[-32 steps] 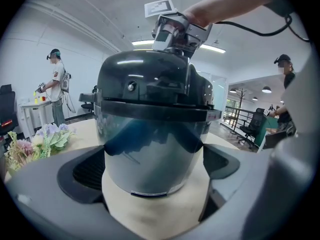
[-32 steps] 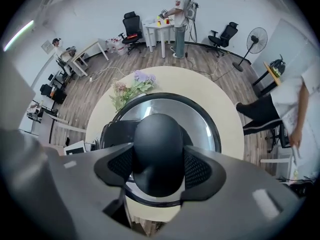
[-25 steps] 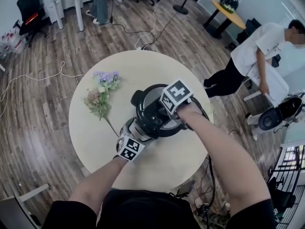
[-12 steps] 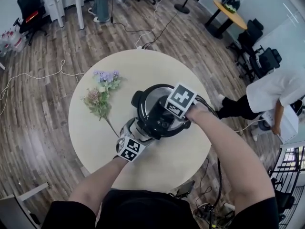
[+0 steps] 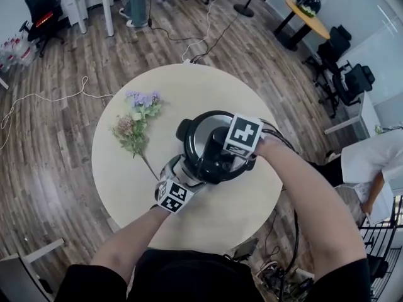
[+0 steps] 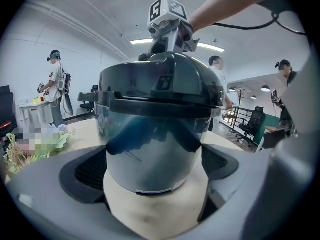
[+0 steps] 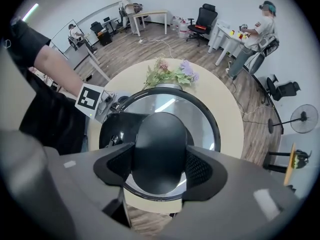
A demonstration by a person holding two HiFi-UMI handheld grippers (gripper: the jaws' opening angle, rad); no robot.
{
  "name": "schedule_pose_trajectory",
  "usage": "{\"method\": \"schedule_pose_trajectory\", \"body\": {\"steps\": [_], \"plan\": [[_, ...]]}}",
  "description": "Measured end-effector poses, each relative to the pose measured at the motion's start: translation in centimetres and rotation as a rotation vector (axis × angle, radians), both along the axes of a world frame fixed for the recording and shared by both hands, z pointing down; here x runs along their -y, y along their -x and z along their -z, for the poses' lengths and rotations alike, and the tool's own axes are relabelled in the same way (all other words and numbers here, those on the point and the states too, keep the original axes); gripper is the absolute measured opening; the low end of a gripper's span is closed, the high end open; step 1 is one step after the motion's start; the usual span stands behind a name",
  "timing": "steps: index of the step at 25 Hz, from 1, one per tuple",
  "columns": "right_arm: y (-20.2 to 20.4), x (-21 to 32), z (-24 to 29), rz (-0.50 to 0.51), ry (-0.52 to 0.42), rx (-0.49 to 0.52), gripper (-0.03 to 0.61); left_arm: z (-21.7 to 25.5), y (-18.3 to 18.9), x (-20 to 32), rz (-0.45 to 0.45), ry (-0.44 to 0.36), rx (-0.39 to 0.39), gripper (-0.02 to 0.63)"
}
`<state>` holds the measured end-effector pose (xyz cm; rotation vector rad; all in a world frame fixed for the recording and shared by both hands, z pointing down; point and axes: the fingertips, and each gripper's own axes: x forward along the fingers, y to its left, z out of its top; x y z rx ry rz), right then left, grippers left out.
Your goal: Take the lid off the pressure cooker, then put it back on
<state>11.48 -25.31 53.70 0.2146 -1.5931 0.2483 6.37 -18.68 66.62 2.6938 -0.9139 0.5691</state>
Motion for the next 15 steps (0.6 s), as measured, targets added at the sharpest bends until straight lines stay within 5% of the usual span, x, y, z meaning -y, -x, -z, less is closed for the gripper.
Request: {"method": "schedule_pose_trajectory", "body": {"steps": [5,12,15], "plan": [[0.0,0.1,-0.2,-0.061,-0.012,0.037,0.298,-0.3,0.5,-0.2,-0.021,0.021,0.004,0.551],[-2.9,-0.9,1.2,-0.289,-0.008,0.14,0.295,2.1,3.5,-1.1,-0.059,0.138,-0.038,0.345],[-4.1,-2.0,3.1,-0.401,-0.026,0.288,0.295,3.8,5.1,-1.4,-0.033,0.162,-0.104,0.288]]}}
